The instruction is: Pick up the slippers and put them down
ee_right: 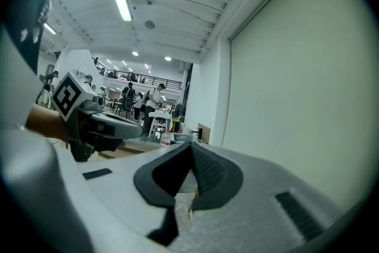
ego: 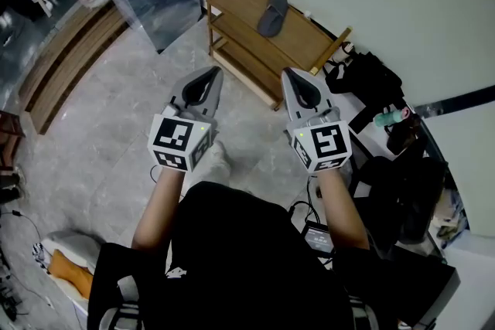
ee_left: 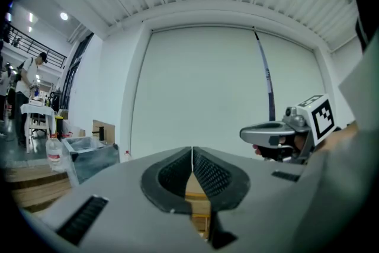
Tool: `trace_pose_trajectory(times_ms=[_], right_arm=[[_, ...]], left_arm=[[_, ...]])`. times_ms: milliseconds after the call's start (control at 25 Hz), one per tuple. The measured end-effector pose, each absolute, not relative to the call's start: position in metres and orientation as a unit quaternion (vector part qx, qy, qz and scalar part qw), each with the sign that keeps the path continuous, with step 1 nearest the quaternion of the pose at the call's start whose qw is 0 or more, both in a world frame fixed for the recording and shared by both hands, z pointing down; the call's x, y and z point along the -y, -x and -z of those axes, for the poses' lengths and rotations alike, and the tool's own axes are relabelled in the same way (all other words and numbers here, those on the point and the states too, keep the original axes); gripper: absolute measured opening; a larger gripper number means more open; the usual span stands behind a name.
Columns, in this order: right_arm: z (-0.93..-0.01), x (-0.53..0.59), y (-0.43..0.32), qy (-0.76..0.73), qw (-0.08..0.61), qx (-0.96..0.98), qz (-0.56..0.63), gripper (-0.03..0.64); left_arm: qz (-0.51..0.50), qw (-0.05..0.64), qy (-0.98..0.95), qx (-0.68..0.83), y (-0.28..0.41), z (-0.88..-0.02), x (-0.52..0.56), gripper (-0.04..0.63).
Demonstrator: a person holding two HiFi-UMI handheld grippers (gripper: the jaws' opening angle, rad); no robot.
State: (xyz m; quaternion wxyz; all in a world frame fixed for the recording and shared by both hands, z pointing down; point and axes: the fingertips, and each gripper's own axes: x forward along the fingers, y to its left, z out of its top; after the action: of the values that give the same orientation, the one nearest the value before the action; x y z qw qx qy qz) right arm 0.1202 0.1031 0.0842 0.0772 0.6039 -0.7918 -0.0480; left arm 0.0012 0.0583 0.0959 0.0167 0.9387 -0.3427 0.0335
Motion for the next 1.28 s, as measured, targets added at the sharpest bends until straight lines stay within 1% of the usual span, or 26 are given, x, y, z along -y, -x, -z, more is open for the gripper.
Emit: trace_pose_trajectory(times_ms=[320,520,800,920,1080,1280], right_arm=[[-0.089,-0.032,-0.125,-0.600,0.091,0.794,0.037,-0.009],[-0.094,0.012,-0.121,-0.597,0.101,0.795,0.025,-0.009],[-0.104,0.068,-0.109,-0.600,0.112,0.792,0.020,-0.009],[-0.113,0.086,-0.111,-0.606,0.113,0.788,0.013,-0.009],[-0.134,0.107,-0.113,-0.612,0.128,0.780,0.000,-0.009],[-0.142,0.124,-0.116,-0.614,0.138,0.777,-0.005,-0.009]], left_arm=[[-0.034,0.026,-0.938,0.344,-0.005,-0.096,0.011,0.008],[-0.032,0.053,-0.935,0.349,0.007,-0.101,0.055,0.008],[-0.043,0.060,-0.936,0.343,0.019,-0.115,0.115,0.008],[-0.042,0.065,-0.939,0.335,0.018,-0.120,0.132,0.008],[-0.066,0.081,-0.941,0.321,0.016,-0.131,0.147,0.008],[-0.061,0.071,-0.942,0.322,0.016,-0.142,0.168,0.008]])
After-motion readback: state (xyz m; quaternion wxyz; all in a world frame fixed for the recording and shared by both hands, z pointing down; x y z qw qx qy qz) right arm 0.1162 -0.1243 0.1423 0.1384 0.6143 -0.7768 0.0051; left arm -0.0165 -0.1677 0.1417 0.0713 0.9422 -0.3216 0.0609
